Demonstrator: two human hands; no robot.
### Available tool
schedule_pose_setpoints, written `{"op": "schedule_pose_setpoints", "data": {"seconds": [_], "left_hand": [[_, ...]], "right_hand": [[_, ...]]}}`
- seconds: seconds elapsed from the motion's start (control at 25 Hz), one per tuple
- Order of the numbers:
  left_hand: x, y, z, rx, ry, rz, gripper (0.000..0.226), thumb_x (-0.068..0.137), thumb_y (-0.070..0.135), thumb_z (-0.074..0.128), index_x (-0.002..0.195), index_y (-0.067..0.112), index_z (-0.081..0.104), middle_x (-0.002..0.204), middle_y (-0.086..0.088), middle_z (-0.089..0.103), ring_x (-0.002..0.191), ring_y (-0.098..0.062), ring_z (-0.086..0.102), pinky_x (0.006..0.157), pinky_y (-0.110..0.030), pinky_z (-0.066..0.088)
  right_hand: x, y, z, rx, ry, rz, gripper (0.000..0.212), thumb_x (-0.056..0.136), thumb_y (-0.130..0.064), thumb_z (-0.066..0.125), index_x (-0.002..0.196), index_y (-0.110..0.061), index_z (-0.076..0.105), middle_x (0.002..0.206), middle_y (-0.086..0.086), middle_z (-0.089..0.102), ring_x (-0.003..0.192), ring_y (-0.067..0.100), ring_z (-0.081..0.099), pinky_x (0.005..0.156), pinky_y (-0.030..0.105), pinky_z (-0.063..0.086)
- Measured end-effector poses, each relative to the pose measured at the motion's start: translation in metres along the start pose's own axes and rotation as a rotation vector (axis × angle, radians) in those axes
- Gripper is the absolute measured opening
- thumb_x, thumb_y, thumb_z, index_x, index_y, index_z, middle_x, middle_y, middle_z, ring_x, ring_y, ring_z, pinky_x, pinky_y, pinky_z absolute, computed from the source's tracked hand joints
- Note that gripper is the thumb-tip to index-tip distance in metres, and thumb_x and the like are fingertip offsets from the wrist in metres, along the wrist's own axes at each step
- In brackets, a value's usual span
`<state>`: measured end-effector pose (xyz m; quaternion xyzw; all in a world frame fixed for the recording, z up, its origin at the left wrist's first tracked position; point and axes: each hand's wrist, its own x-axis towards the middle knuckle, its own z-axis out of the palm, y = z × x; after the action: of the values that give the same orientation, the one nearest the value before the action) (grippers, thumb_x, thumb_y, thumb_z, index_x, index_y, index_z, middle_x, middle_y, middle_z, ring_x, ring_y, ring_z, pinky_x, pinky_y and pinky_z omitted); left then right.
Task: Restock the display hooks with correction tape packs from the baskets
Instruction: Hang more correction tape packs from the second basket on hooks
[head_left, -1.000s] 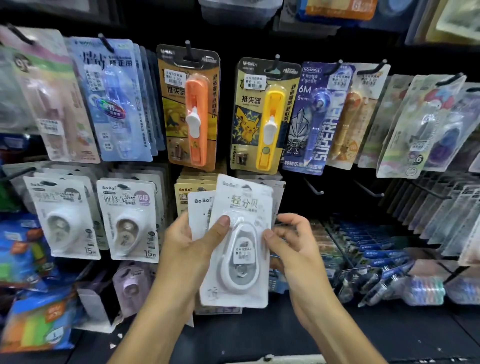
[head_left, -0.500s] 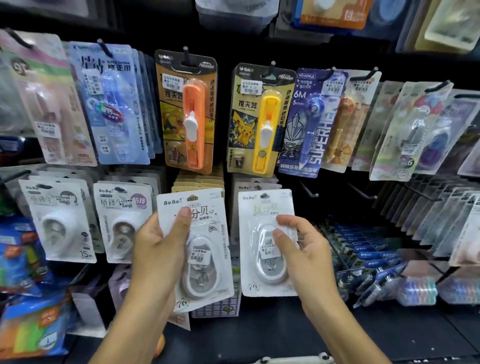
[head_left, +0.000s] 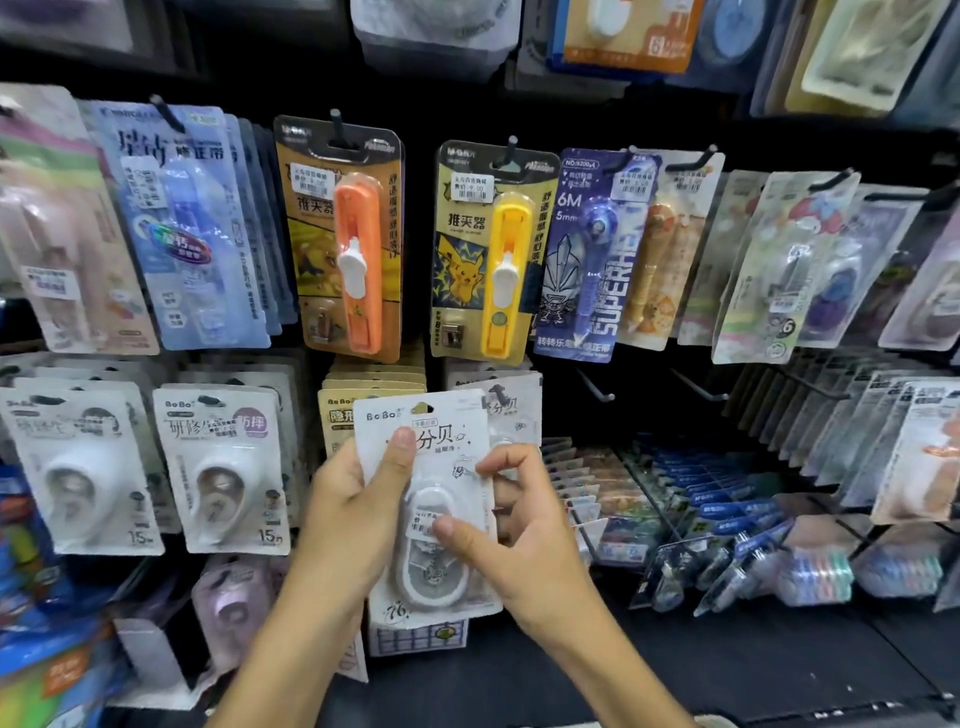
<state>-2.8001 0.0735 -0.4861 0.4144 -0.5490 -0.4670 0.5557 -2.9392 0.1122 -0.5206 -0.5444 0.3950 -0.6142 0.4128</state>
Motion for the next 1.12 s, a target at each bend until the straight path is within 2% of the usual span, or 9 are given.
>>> {"op": "schedule_pose_setpoints", "data": {"seconds": [0.04,0.12,0.2,0.28,0.48,0.6,0.68,0.96,1.12], "left_hand": [[0.0,-0.004,-0.002,0.267,-0.039,0.065,0.031,0.097,0.054,0.048,0.111,0.03,0.063,0.101,0.015,0.077,0.099,-0.013,0.072,0.078,-0.033,0.059],[0.0,-0.012,-0.009,0.839,-0.093,0.159,0.045,0.095,0.064,0.039,0.13,0.039,0.05,0.137,0.015,0.059,0.131,-0.019,0.051,0.103,-0.049,0.046],[0.001,-0.016,-0.012,1.008,-0.136,0.111,0.056,0.097,0.059,0.042,0.149,0.039,0.034,0.166,0.011,0.02,0.152,-0.021,0.019,0.119,-0.053,0.028],[0.002,-0.018,-0.011,1.062,-0.197,0.081,0.065,0.098,0.056,0.047,0.155,0.037,0.024,0.17,0.012,-0.002,0.156,-0.019,0.003,0.124,-0.053,0.019],[-0.001,-0.025,-0.012,1.176,-0.22,0.084,0.071,0.095,0.05,0.057,0.155,0.038,0.02,0.167,0.013,-0.02,0.157,-0.021,-0.003,0.125,-0.054,0.012],[0.0,-0.027,-0.015,1.199,-0.216,0.09,0.07,0.095,0.051,0.058,0.154,0.038,0.022,0.167,0.013,-0.021,0.157,-0.022,-0.001,0.125,-0.055,0.013],[0.0,-0.028,-0.014,1.188,-0.224,0.087,0.069,0.095,0.052,0.057,0.153,0.038,0.023,0.167,0.013,-0.022,0.156,-0.021,0.001,0.125,-0.055,0.014],[0.0,-0.027,-0.014,1.205,-0.224,0.088,0.068,0.095,0.053,0.055,0.154,0.039,0.024,0.167,0.013,-0.021,0.157,-0.022,0.0,0.125,-0.054,0.012],[0.002,-0.026,-0.015,1.19,-0.171,0.112,0.067,0.096,0.049,0.055,0.154,0.039,0.023,0.169,0.014,-0.009,0.157,-0.02,0.0,0.126,-0.053,0.011]], "right_hand": [[0.001,0.0,-0.003,0.07,0.072,-0.014,0.043,0.079,-0.015,0.083,0.105,-0.031,0.053,0.107,0.011,0.076,0.089,0.023,0.075,0.072,0.035,0.061],[0.001,-0.003,-0.012,0.122,0.276,-0.006,0.036,0.084,-0.002,0.078,0.109,-0.021,0.058,0.105,0.006,0.077,0.088,0.02,0.075,0.068,0.029,0.06],[-0.003,0.0,-0.021,0.018,0.391,0.001,0.03,0.089,-0.004,0.073,0.108,-0.025,0.066,0.105,-0.004,0.077,0.094,0.013,0.074,0.071,0.024,0.059],[-0.005,0.001,-0.023,-0.094,0.426,-0.016,0.028,0.091,-0.011,0.073,0.107,-0.033,0.07,0.108,-0.014,0.075,0.098,0.004,0.071,0.076,0.021,0.057],[0.001,-0.003,-0.021,-0.17,0.508,-0.002,0.022,0.09,-0.014,0.072,0.098,-0.035,0.073,0.104,-0.022,0.072,0.091,-0.007,0.067,0.07,0.009,0.05],[0.001,-0.006,-0.026,-0.205,0.491,0.021,0.022,0.09,-0.011,0.07,0.095,-0.033,0.072,0.089,-0.032,0.07,0.067,-0.012,0.062,0.058,0.005,0.046],[0.001,-0.006,-0.027,-0.231,0.472,0.025,0.023,0.09,-0.01,0.069,0.092,-0.033,0.071,0.08,-0.033,0.068,0.059,-0.011,0.058,0.055,0.004,0.044],[0.004,-0.008,-0.028,-0.295,0.425,-0.009,0.027,0.09,-0.01,0.066,0.088,-0.037,0.069,0.07,-0.02,0.065,0.052,0.009,0.044,0.048,0.022,0.038],[0.008,0.003,-0.031,-0.317,0.367,0.026,0.031,0.091,-0.01,0.064,0.091,-0.04,0.069,0.082,-0.026,0.069,0.058,-0.003,0.055,0.054,0.012,0.044]]}}
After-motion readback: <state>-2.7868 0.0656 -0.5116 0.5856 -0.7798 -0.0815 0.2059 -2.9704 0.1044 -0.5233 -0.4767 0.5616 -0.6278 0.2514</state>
